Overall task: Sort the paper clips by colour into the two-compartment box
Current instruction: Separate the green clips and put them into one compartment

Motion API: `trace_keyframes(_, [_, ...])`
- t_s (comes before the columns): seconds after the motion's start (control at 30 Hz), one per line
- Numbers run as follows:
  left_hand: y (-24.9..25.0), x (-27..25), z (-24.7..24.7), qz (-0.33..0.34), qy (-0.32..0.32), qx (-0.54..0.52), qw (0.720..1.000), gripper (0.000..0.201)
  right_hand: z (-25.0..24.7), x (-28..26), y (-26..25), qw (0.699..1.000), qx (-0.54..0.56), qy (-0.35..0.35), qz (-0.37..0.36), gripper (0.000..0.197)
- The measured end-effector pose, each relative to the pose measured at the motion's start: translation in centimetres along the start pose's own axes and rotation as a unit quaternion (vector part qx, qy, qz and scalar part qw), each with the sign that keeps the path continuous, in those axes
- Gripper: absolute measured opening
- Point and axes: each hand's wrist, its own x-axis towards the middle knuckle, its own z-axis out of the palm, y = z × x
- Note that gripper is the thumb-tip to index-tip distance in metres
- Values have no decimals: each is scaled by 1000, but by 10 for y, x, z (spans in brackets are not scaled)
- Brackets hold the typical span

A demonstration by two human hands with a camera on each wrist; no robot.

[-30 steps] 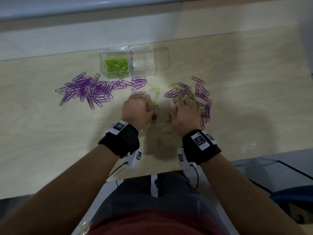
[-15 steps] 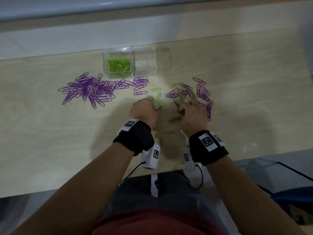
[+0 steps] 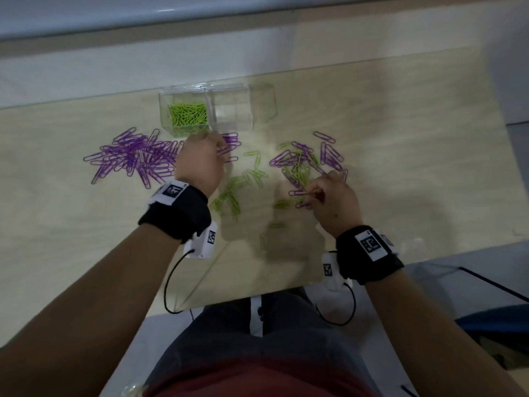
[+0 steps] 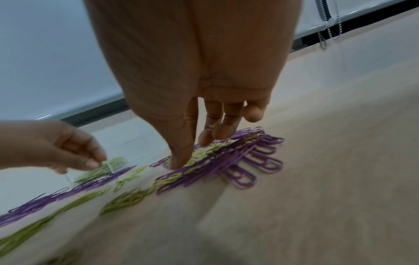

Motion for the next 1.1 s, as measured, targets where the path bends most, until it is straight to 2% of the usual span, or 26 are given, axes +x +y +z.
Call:
trace_keyframes(0.1, [31,-13,21,111,-53,-51,991,8,3,-1,-6,1000,-14,-15,2,16])
trace_keyframes(0.17, [54,-22,41,139,-114,-57,982,9,3,-2,-9,999,-36,-12,6,18])
trace_keyframes(0.23, [70,-25,57,135,-142,-24,980,13,0,-5,-9,998,-56,-6,20,19])
trace_keyframes(0.37, [82,-25,69,96,-153,27,983,14,0,-9,2,995,-86,-17,51,23])
trace_keyframes(0.63, [83,-26,64,106,-186,0,977,9,-1,-2,8,986,-159,-57,3,21])
trace_keyframes(0.73, [70,-25,50,61,-165,-119,977,3,-4,-1,11,985,-161,-59,-32,18])
trace_keyframes(0.83, [45,-19,33,27,-77,-193,978,21,-11,0,15,987,-133,-66,-61,19])
trace_keyframes(0.9, [25,-10,21,-8,-18,-182,983,16,-18,1,19,996,-45,-41,-58,15])
trace_keyframes(0.97, [2,1,13,-37,15,-137,990,12,-28,3,24,997,70,12,-10,11])
trace_keyframes(1.03, [-11,8,11,-30,26,-80,996,10,-37,6,31,986,150,69,37,12])
trace_keyframes(1.1, [-7,7,14,10,35,-42,998,8,-45,11,40,973,189,103,84,13])
